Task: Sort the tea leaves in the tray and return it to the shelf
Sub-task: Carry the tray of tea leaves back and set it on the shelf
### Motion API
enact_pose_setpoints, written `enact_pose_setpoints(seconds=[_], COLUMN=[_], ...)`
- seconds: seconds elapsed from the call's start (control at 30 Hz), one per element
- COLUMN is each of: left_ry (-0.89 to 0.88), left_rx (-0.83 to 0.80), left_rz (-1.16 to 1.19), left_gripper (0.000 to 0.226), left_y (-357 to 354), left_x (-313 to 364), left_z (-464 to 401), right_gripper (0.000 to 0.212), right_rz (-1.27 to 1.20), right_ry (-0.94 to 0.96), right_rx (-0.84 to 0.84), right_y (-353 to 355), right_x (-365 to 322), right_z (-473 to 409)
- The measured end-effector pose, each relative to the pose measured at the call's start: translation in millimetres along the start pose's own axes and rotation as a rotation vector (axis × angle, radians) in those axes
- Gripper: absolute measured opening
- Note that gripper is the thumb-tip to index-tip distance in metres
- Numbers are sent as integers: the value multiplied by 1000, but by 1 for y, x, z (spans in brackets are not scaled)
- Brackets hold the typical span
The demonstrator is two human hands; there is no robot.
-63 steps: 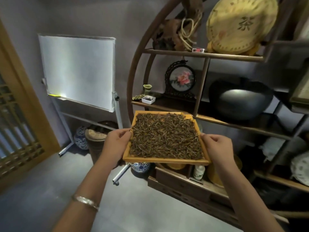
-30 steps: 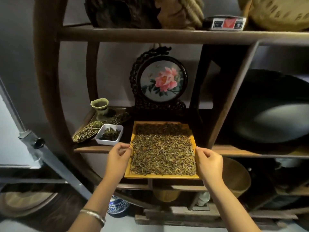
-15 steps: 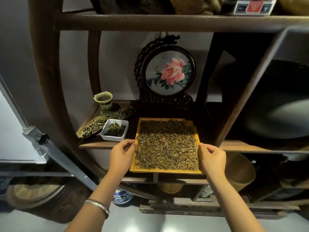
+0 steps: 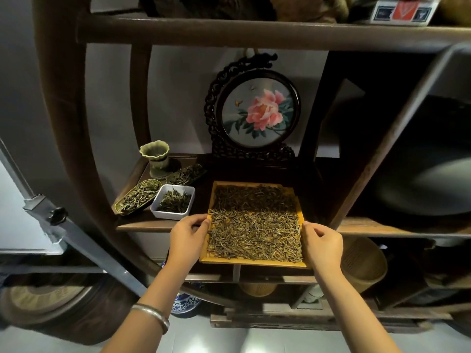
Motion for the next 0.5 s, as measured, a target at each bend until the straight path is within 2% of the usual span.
enact_pose_setpoints(seconds=[0.2, 0.37, 0.5], left_ry=[-63, -132, -142], left_rx=[12, 20, -25], left_rz=[-159, -267, -259], left_gripper=[22, 24, 28], left_y=[-1, -5, -5], left_x=[9, 23, 26], left_z=[-6, -10, -7], right_gripper=[35, 32, 41], right_rz=[112, 207, 242], right_ry=[97, 177, 216], right_rx=[-12, 40, -32], right_y=[-4, -4, -6], right_x=[-7, -21, -27], right_z=[-8, -11, -8])
Point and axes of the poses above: each hand's wrist, its own z-axis away from the middle knuckle, its own y-axis out of the back of the hand, x = y × z, the point moved 10 cm from there along -z, towards the middle knuckle, and after that the axes turned 8 degrees about x, right-handed, at the moved point
